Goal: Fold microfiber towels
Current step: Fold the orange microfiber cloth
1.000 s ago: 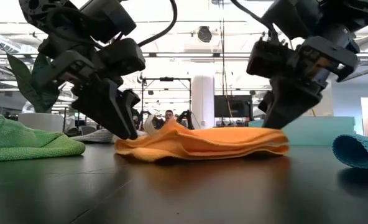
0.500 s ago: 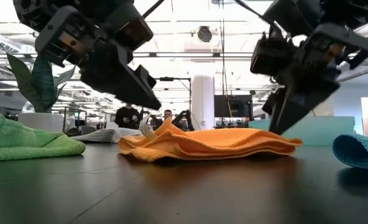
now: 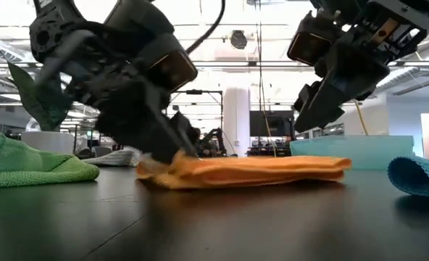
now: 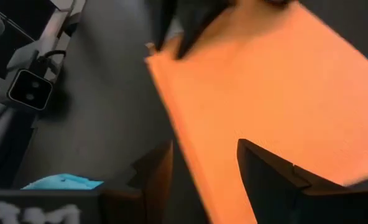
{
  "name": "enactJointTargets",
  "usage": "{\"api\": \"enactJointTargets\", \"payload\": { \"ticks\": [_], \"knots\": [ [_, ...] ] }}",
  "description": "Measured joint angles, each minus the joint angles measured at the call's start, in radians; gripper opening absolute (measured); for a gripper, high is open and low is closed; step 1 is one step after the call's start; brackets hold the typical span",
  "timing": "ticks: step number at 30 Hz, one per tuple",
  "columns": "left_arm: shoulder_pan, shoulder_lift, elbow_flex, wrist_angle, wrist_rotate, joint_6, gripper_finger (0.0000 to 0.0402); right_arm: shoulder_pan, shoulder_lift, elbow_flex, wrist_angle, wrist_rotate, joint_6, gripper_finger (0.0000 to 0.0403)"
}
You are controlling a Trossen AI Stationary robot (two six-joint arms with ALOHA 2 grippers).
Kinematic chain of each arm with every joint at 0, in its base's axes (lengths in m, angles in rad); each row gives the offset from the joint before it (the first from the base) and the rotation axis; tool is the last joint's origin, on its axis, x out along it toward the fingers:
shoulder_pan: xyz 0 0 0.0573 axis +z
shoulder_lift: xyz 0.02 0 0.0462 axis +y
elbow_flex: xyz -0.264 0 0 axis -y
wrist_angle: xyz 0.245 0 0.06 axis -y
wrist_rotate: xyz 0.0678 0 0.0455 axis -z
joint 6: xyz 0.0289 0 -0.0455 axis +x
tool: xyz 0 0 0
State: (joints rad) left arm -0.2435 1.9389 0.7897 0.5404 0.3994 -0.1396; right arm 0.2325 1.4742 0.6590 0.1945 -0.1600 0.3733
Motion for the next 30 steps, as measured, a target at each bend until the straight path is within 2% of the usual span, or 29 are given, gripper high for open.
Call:
{"api": "enactJointTargets", "payload": {
  "ticks": [2, 5, 10, 13, 19, 24, 28, 30],
  "knots": [
    [-0.008, -0.014, 0.003, -0.093, 0.055, 0.023, 0.0115, 0.001, 0.000, -0.002, 0.000, -0.001, 0.000, 0.0172],
    [-0.020, -0.069, 0.006, -0.218, 0.055, 0.046, 0.0115, 0.004, 0.000, 0.000, 0.006, 0.001, -0.004, 0.0172],
    [-0.040, -0.249, 0.005, -0.386, -0.057, 0.112, 0.0115, 0.005, 0.010, -0.001, 0.077, 0.077, -0.057, 0.0172],
    [-0.040, -0.309, 0.006, -0.421, -0.145, 0.124, 0.0115, 0.005, 0.052, -0.001, 0.162, 0.119, -0.107, 0.0171],
    [-0.013, -0.263, 0.005, -0.415, -0.196, 0.097, 0.0115, -0.040, 0.192, 0.002, 0.345, 0.245, -0.179, 0.0162],
    [0.002, -0.192, 0.004, -0.507, -0.251, 0.076, 0.0115, -0.093, 0.274, -0.001, 0.342, 0.294, -0.180, 0.0101],
    [0.023, -0.192, 0.008, -0.556, -0.323, 0.085, 0.0115, -0.100, 0.293, -0.001, 0.300, 0.299, -0.193, 0.0028],
    [0.037, -0.203, 0.007, -0.563, -0.327, 0.129, 0.0115, -0.083, 0.288, 0.000, 0.263, 0.305, -0.178, 0.0008]
  ]
}}
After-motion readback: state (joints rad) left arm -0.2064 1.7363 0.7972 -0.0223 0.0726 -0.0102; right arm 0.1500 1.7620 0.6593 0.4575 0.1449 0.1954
